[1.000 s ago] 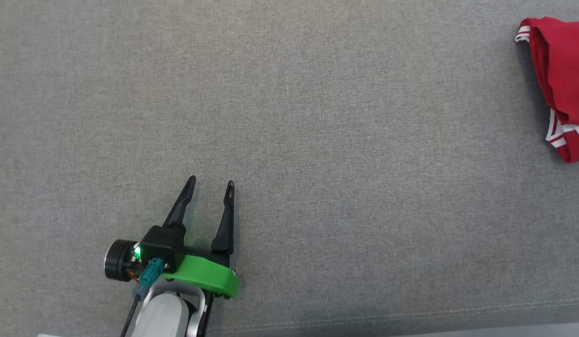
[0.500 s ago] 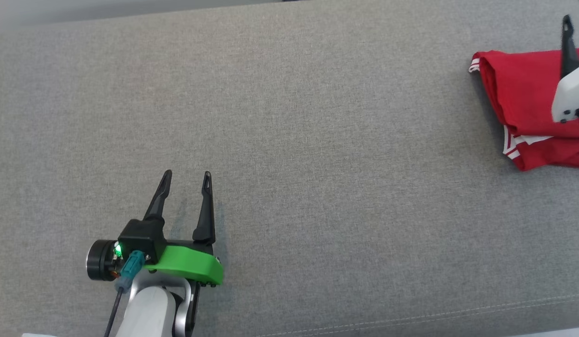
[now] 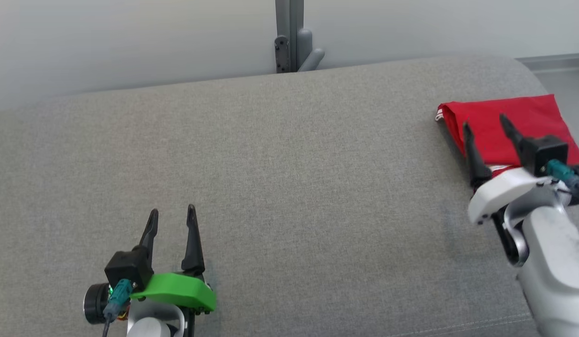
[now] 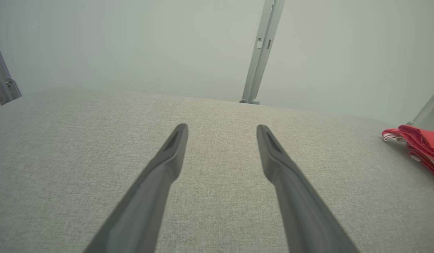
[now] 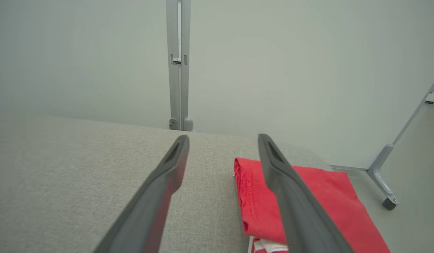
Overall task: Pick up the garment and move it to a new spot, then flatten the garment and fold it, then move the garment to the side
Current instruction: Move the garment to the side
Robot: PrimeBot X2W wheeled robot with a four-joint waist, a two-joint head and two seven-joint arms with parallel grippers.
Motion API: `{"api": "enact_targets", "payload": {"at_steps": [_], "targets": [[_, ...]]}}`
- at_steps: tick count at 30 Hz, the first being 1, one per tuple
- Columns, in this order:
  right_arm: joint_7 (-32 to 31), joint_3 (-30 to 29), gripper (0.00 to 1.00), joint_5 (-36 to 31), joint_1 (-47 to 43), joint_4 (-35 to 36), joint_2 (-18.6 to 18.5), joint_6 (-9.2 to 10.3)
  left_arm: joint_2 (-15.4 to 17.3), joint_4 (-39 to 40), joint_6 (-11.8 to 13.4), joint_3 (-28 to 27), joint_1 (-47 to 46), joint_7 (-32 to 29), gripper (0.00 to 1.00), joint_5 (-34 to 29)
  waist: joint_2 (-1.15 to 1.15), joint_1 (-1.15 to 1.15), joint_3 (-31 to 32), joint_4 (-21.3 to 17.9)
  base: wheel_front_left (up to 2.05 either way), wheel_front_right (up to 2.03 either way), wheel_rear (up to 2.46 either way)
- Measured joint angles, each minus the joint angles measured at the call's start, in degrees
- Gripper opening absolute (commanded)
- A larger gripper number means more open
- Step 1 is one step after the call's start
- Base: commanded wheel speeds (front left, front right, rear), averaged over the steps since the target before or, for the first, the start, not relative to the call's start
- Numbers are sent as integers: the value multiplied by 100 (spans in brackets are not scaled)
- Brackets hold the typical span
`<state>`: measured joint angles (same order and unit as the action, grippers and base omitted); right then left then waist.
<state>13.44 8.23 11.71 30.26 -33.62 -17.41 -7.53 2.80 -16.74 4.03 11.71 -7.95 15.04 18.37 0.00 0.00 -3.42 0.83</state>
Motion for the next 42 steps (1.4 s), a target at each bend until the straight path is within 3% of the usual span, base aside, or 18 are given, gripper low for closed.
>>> {"api": "enact_targets", "payload": {"at_steps": [7,16,26,42], "targets": [[-129,-390,100,43,-1164,1015,637,0,2,-107,3,-75,268,0,100,-51,0,0,416,44,0,0,0],[-170,-789,100,-396,-2270,2052,1336,0,10,-212,153,-269,495,0,100,-180,0,0,595,168,0,0,0],[-259,-633,100,-253,-2869,2502,1454,1,9,-112,152,-414,764,0,100,-307,0,0,607,249,0,0,0],[-175,-656,100,-229,-3007,2430,1452,1,8,-10,53,-383,853,0,100,-453,0,0,696,310,0,0,0]]}}
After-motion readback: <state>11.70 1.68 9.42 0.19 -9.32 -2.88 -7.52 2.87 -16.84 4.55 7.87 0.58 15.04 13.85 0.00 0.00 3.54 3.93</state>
